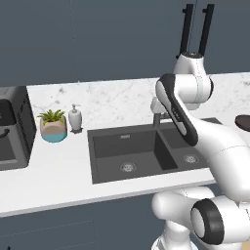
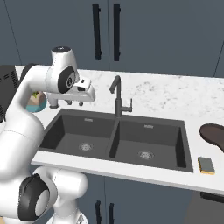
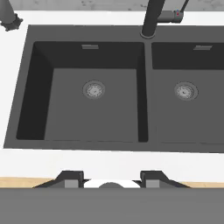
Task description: Pick the pan and sponge and place them into the sink. Then turn on the water.
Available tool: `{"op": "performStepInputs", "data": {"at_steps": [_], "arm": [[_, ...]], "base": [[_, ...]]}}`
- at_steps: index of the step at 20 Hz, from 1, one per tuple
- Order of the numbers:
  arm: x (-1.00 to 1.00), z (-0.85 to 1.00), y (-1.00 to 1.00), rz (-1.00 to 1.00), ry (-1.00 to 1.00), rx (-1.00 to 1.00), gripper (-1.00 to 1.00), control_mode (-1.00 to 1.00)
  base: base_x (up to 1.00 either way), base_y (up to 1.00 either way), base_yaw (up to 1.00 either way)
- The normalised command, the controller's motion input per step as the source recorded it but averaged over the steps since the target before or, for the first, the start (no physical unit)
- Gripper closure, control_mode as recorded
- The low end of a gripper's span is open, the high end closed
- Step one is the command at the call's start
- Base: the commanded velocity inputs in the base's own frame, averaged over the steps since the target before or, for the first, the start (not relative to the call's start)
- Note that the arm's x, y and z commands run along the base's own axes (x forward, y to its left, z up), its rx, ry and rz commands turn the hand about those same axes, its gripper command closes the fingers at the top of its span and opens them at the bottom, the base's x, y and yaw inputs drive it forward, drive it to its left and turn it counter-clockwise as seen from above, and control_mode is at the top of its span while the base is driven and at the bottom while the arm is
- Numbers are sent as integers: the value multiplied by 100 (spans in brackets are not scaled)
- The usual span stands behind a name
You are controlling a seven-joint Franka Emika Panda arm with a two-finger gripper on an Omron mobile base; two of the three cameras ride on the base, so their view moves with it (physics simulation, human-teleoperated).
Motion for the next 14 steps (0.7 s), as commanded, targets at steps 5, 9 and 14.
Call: {"op": "performStepInputs", "data": {"at_steps": [5,9,14], "arm": [[0,0,0,0,0,0,-100,100],[0,0,0,0,0,0,-100,100],[0,0,0,0,0,0,-100,100]], "base": [[0,0,0],[0,-19,0],[0,-45,0]]}}
